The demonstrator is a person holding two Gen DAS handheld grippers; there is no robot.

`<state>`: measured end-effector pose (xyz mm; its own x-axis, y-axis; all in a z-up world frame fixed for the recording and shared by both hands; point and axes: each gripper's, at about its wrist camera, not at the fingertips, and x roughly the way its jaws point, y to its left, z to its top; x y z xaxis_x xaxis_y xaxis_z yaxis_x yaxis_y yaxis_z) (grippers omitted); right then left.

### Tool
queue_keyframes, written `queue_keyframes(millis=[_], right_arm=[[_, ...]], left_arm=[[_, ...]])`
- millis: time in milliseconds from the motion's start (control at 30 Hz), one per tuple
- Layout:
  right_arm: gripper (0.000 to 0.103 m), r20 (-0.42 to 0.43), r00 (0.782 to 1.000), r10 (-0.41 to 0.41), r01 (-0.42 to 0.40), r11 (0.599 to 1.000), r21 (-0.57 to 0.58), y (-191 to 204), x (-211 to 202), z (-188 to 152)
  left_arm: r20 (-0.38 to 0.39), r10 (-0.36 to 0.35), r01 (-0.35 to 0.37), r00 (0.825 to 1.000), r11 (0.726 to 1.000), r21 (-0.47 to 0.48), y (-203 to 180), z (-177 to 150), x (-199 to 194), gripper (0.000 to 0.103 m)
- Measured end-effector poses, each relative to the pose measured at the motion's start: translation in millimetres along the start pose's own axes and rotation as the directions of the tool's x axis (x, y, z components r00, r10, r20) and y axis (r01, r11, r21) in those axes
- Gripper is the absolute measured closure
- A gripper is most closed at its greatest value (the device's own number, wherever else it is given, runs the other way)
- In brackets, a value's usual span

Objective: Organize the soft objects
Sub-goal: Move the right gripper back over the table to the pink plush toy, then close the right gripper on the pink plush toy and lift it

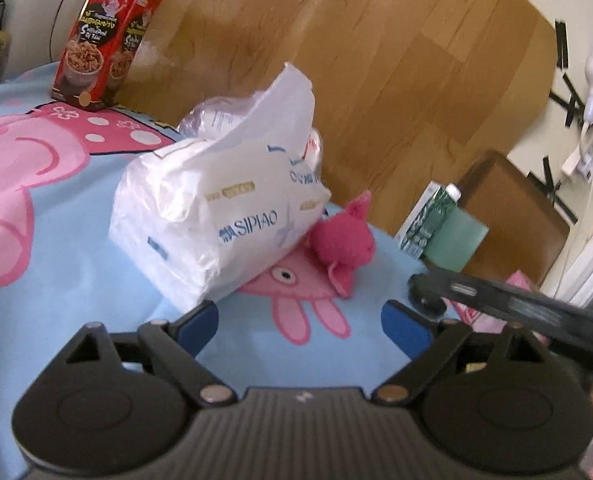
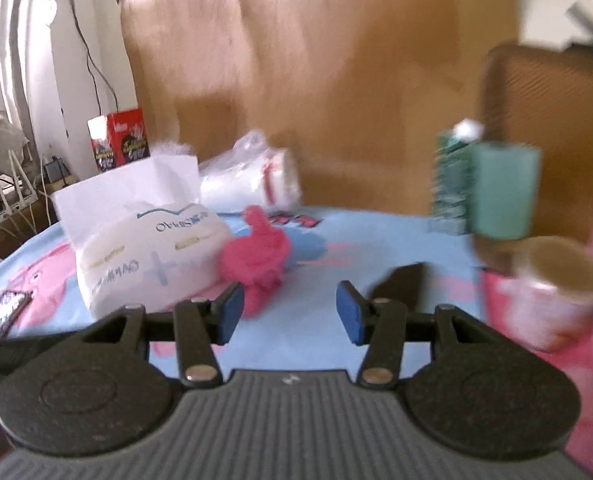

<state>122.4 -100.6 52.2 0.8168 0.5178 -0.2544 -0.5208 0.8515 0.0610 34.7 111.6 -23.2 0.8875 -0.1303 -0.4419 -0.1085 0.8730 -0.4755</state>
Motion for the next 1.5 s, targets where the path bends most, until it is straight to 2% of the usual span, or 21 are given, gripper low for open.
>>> queue_keyframes(millis=[67,200,267,333,433,600,867,1033,1167,1200,1233,1267,1500], right_arm=[[0.049,-0.068,0.998,0.017,-0.017,1.000,-0.001,7,32,6],[0.050,-0.156,0.986,-0.061,0.047,0.995,-0.088,25,77,5],[0.052,-0.168,0.983,-0.074,0.056,0.993,-0.105,28,86,4],[0.086,-0.160,0.985,-0.068,0.050,0.992,-0.115,31,84,5],[0.096,-0.152,0.985,-0.086,0.067,0.989,-0.128,30,71,3],[0.096,-0.138,0.986,-0.091,0.069,0.985,-0.159,21,31,-17],[0.095,-0.113,0.994,0.012,-0.034,0.980,-0.196,6,-73,-70],[0.095,-0.067,0.997,-0.032,0.015,0.971,-0.237,11,-117,-108],[0.087,-0.042,0.997,-0.060,0.048,0.968,-0.247,9,-131,-125],[0.077,-0.039,0.997,-0.061,0.049,0.968,-0.245,8,-134,-125],[0.062,-0.035,0.997,-0.066,0.056,0.969,-0.242,7,-134,-125],[0.058,-0.031,0.997,-0.071,0.062,0.969,-0.239,5,-133,-124],[0.052,-0.019,0.998,-0.057,0.052,0.975,-0.215,-1,-137,-130]], left_arm=[[0.012,-0.007,0.007,1.000,1.000,0.004,-1,-1,-2,0.011],[0.032,-0.025,0.024,0.999,0.999,0.027,-6,-3,-3,0.008],[0.034,-0.030,0.029,0.999,0.999,0.034,-8,-4,-3,0.008],[0.034,-0.034,0.033,0.999,0.999,0.032,-8,-4,-3,0.008],[0.027,-0.041,0.040,0.999,0.999,0.015,-5,-3,-3,0.007],[0.018,-0.045,0.045,0.999,0.999,0.009,-3,-2,-2,0.007],[-0.024,-0.062,0.063,0.998,0.997,0.045,-8,-3,1,0.004],[-0.055,-0.072,0.076,0.996,0.993,0.086,-16,-5,3,0.003],[-0.074,-0.061,0.071,0.995,0.988,0.138,-28,-8,4,0.003],[-0.078,-0.062,0.073,0.995,0.987,0.145,-30,-10,4,0.003],[-0.084,-0.067,0.079,0.994,0.986,0.146,-33,-11,3,0.003],[-0.091,-0.073,0.086,0.993,0.986,0.143,-35,-13,2,0.003],[-0.143,-0.174,0.194,0.974,0.972,0.135,-58,-23,-8,0.003]])
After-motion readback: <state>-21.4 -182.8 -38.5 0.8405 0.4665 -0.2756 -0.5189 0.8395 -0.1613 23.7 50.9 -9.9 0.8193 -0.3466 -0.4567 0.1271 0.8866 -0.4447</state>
